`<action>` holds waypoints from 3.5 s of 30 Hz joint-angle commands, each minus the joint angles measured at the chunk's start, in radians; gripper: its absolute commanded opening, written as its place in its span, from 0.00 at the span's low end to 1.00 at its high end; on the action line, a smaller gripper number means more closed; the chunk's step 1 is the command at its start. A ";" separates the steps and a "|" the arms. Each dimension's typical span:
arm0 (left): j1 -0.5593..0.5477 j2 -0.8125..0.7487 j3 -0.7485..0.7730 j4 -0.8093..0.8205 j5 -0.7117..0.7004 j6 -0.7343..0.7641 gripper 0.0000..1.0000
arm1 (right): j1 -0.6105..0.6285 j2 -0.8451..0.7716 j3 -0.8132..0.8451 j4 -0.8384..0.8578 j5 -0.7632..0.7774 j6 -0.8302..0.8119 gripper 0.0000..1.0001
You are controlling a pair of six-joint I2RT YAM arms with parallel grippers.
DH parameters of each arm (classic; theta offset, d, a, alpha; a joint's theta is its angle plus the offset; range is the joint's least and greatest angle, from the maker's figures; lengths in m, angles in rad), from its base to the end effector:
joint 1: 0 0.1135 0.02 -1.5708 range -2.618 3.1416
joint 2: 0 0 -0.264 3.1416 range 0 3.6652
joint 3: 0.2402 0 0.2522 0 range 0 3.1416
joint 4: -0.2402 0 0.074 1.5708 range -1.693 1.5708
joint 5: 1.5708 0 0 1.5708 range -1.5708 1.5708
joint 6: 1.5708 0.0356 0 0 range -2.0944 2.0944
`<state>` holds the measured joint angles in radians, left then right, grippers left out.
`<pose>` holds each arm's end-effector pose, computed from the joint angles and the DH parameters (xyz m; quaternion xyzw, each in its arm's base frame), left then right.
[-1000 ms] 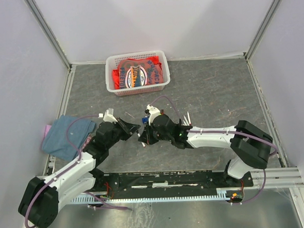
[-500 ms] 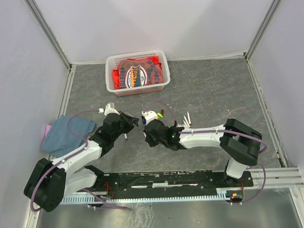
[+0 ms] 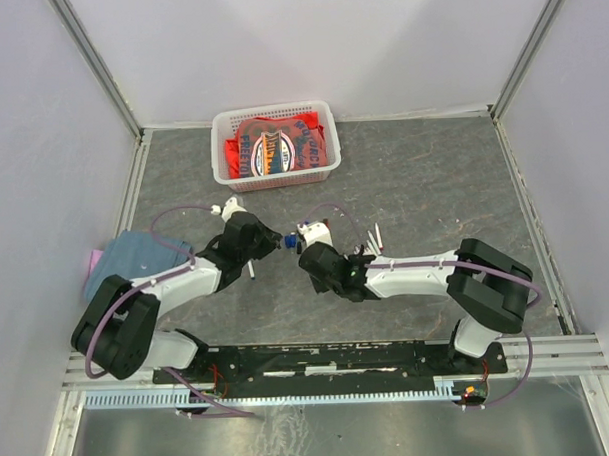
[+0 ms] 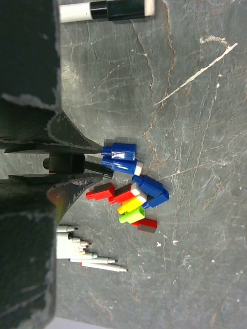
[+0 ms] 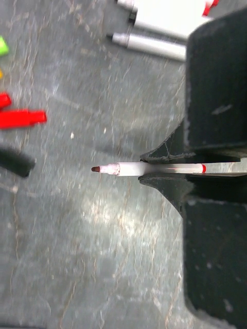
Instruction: Open the pen caps
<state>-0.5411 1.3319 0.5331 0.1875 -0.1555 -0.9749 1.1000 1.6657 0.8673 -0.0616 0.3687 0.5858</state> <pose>0.2264 -0.1296 0.1737 -0.2253 0.8560 -0.2663 0.3815 0.1606 0.2873 0.1615 -0.1727 0.9075 0.1410 0.3559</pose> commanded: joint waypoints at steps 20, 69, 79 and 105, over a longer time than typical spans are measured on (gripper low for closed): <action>-0.045 0.188 0.127 -0.055 -0.115 0.130 0.29 | -0.028 0.010 0.060 -0.277 0.311 0.058 0.17; -0.045 -1.005 -0.162 -0.529 -0.509 -0.102 0.54 | 0.050 0.499 0.779 -0.211 -0.079 0.024 0.41; -0.043 -1.053 -0.168 -0.553 -0.511 -0.098 0.54 | 0.054 0.594 0.882 -0.305 -0.040 0.025 0.41; -0.043 -0.996 -0.151 -0.539 -0.517 -0.137 0.64 | 0.085 0.459 0.646 -0.308 0.024 0.023 0.01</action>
<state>-0.5823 0.3096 0.3683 -0.4023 -0.6533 -1.0580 1.1744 2.2101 1.6268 -0.3611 0.3908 0.6014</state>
